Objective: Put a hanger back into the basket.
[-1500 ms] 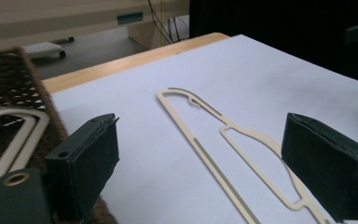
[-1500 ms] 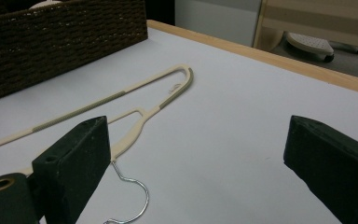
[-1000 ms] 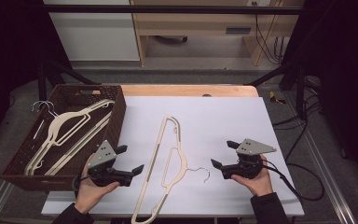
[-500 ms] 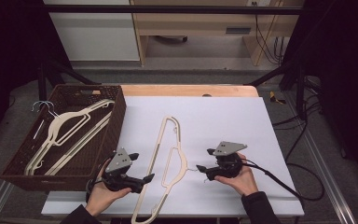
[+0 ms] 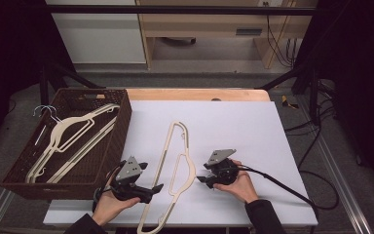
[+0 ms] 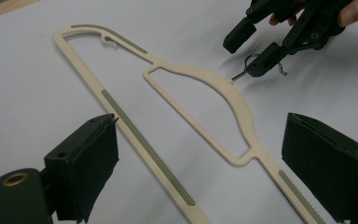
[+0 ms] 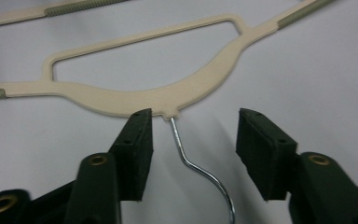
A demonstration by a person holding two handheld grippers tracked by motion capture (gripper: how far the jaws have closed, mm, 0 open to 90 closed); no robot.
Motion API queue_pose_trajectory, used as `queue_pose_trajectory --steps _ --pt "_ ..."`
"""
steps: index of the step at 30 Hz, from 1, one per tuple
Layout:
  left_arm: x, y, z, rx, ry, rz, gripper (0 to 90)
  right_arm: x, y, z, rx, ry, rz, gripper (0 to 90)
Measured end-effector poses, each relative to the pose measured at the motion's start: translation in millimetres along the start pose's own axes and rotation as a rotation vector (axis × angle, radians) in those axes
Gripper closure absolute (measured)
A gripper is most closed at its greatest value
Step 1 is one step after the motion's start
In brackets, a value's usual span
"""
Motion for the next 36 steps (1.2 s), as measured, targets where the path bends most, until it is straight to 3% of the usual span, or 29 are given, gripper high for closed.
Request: queue_pose_trajectory --steps 5,12,15,28,36 --pt "-1.7 2.5 -0.2 -0.001 0.0 0.009 10.7 0.7 8.3 4.5 0.031 -0.03 0.038 61.9" --pt "-1.7 2.5 -0.8 -0.002 0.0 0.009 11.2 -0.1 8.7 6.2 0.049 -0.059 0.046 82.4" --pt "-1.9 2.7 -1.2 -0.003 0.003 0.011 11.4 -0.7 8.2 7.0 0.054 -0.073 0.051 87.1" --pt "-2.9 7.4 -6.1 -0.019 0.008 0.033 11.7 -0.7 7.9 5.2 0.093 -0.097 0.049 88.8" --pt "-3.2 10.7 -13.2 -0.03 0.025 0.049 11.8 2.8 0.8 7.9 0.121 -0.079 0.046 89.0"
Point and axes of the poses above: each handheld gripper's, and its own axes: y roughly forward along the jaws, x roughly out of its top, z roughly to its left, the point moved 7 cm from there along y, roughly forward along the jaws, and after that the axes turned 9 degrees about -y, right-handed, at the moved point
